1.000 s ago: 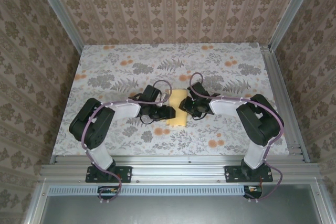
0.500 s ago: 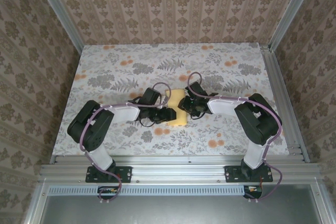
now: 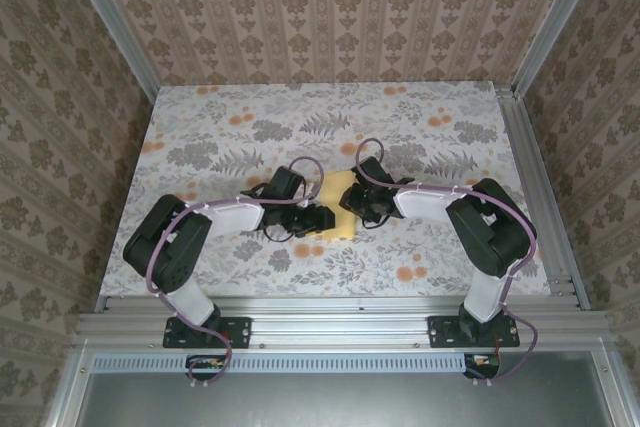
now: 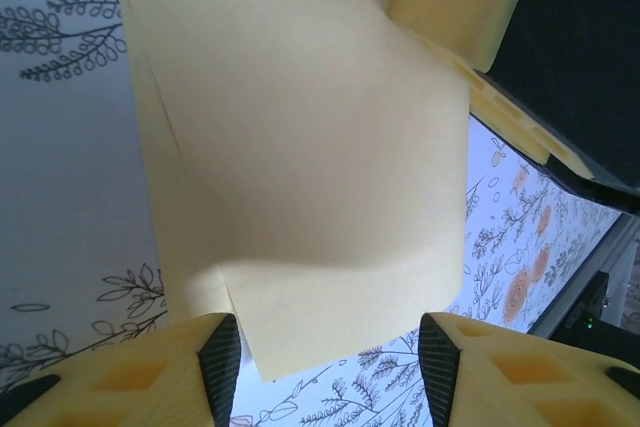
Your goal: Fold a paper plane with a square sheet of paper (pick it up from the middle)
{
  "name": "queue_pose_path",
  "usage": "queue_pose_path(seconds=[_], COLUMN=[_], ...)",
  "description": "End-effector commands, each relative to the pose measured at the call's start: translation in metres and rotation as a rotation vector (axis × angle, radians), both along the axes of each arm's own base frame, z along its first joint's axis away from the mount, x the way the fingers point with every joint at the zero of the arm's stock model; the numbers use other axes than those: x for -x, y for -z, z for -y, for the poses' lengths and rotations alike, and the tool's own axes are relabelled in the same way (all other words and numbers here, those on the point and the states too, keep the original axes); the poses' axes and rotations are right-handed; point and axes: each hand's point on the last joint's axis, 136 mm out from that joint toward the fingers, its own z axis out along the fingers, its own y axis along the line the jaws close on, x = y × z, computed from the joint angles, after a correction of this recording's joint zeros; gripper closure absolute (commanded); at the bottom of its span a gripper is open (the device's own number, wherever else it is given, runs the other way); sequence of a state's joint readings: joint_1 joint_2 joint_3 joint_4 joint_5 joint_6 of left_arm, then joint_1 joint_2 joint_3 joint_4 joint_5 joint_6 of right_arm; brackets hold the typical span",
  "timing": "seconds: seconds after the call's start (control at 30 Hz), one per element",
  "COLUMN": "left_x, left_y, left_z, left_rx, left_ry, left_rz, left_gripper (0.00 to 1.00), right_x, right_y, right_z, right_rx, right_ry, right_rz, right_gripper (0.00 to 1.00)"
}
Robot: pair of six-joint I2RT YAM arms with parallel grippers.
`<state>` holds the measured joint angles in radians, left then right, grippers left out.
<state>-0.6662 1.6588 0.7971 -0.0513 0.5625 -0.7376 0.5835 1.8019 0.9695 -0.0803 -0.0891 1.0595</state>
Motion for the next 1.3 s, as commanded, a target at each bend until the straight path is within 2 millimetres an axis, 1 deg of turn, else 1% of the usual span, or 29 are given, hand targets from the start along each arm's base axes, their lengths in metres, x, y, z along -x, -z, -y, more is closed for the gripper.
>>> queue_pose_path(seconds=[0.0, 0.1, 0.27, 0.43, 0.6, 0.73, 0.8, 0.93, 1.07, 1.27], left_x=[-0.005, -0.008, -0.007, -0.011, -0.008, -0.004, -0.002, 0.002, 0.003, -0.001], left_y=[-0.016, -0.008, 0.003, 0.010, 0.019, 0.022, 0.020, 0.009, -0.001, -0.016], left_z=[-0.007, -0.013, -0.008, -0.002, -0.001, 0.001, 0.004, 0.012, 0.013, 0.015], left_rx=[-0.049, -0.096, -0.088, -0.086, -0.101, -0.097, -0.083, -0.048, -0.020, -0.004], left_ry=[0.022, 0.028, 0.034, 0.036, 0.039, 0.035, 0.032, 0.024, -0.011, -0.017], left_rz=[0.035, 0.032, 0.013, 0.010, -0.002, -0.011, -0.015, -0.013, -0.017, -0.003], left_gripper=[0.45, 0.45, 0.46, 0.46, 0.46, 0.46, 0.46, 0.45, 0.46, 0.45], right_x=[-0.002, -0.002, -0.004, -0.005, -0.005, -0.006, -0.006, -0.005, -0.003, 0.000], right_y=[0.002, 0.002, 0.000, 0.000, 0.001, -0.001, -0.001, 0.000, 0.001, 0.002], right_z=[0.009, 0.009, 0.009, 0.012, 0.013, 0.012, 0.012, 0.013, 0.014, 0.015], right_rx=[0.032, 0.018, -0.007, -0.003, -0.016, -0.029, -0.031, -0.038, -0.032, -0.025], right_ry=[0.050, 0.067, 0.105, 0.122, 0.147, 0.162, 0.168, 0.183, 0.183, 0.179], right_rz=[0.001, 0.001, 0.008, 0.011, 0.011, 0.015, 0.016, 0.016, 0.014, 0.018], right_gripper=[0.60, 0.60, 0.58, 0.57, 0.58, 0.59, 0.59, 0.60, 0.60, 0.60])
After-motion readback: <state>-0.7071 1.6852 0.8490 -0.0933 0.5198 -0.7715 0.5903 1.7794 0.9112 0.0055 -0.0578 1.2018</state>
